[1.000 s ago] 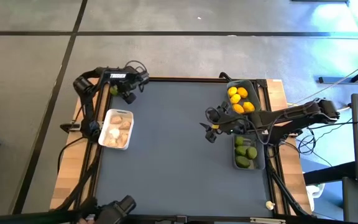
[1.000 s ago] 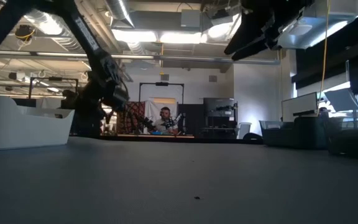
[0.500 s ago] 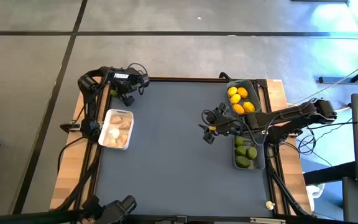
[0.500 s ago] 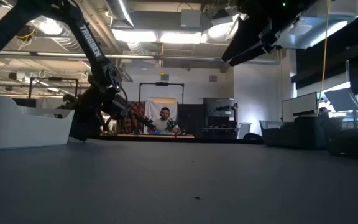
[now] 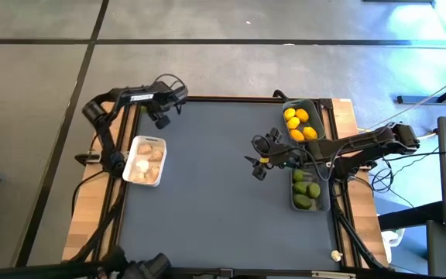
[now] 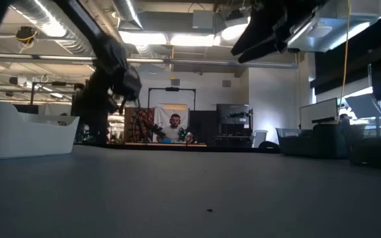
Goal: Sort produce into baskets
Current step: Put the lime into the black bin
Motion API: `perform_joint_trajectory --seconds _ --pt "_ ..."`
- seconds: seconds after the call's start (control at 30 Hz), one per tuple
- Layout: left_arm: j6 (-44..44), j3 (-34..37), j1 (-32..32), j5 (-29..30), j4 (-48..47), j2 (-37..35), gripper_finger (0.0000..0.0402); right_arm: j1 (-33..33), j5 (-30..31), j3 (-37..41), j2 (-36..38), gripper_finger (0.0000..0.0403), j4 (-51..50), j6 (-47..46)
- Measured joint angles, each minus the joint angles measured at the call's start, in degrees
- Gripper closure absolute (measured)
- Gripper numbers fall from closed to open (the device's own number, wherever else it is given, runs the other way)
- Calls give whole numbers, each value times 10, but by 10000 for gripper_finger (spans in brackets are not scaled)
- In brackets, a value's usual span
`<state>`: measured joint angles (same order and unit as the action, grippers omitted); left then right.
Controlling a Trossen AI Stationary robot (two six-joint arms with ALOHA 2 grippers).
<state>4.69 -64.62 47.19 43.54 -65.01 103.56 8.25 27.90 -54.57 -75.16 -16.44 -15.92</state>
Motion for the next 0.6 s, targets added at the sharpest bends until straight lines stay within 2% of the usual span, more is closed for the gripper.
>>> perform_joint_trajectory --seconds 0.27,0.6 --pt "-3 0 -69 -74 11 -155 217 0 0 -6 0 111 0 12" --pt "14 -1 -170 -258 98 -343 214 0 1 -6 0 111 2 25"
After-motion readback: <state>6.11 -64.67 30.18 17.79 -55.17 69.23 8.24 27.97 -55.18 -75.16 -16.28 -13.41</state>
